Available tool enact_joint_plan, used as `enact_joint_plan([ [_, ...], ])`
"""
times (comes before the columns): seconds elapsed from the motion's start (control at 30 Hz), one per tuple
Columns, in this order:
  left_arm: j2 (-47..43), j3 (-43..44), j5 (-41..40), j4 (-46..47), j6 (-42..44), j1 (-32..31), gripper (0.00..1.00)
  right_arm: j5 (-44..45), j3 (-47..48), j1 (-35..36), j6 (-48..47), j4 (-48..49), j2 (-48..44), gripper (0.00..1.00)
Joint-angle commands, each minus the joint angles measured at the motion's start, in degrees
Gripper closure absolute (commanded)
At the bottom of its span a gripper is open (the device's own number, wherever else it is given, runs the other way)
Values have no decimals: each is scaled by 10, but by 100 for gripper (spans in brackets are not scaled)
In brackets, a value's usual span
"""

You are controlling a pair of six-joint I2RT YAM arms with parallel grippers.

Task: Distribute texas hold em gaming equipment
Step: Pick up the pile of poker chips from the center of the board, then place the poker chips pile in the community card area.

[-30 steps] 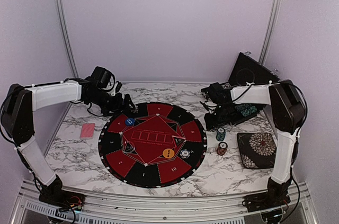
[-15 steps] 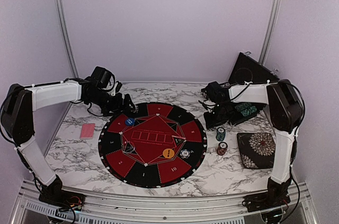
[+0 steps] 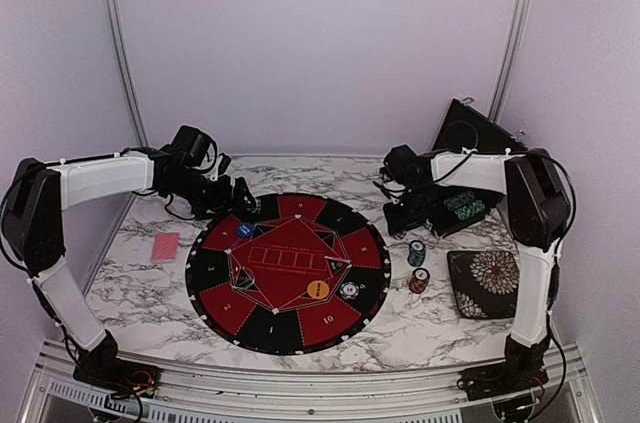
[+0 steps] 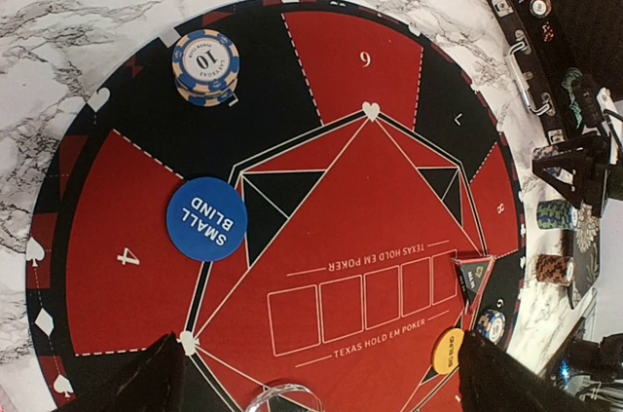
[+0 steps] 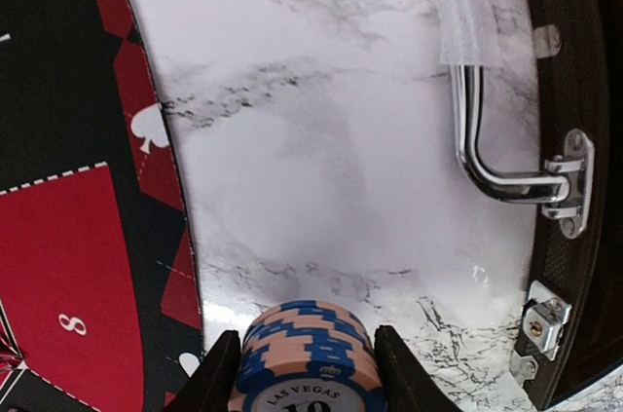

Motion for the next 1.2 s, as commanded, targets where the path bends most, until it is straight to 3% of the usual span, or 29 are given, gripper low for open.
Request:
enact_joint_plan([
  [0.0, -12, -3, 3, 9, 1, 3, 1, 13, 44, 15, 9, -21, -6, 70],
  [0.47, -65, -57, 1, 9, -12, 34, 1, 28, 165, 107, 38, -79, 38, 70],
  [0.83, -122, -125, 4, 9, -9, 61, 1, 28, 321, 214, 61, -136, 126, 70],
  [1.17, -135, -151, 1, 8, -30, 116, 1, 14, 409, 292, 82, -156, 182, 70],
])
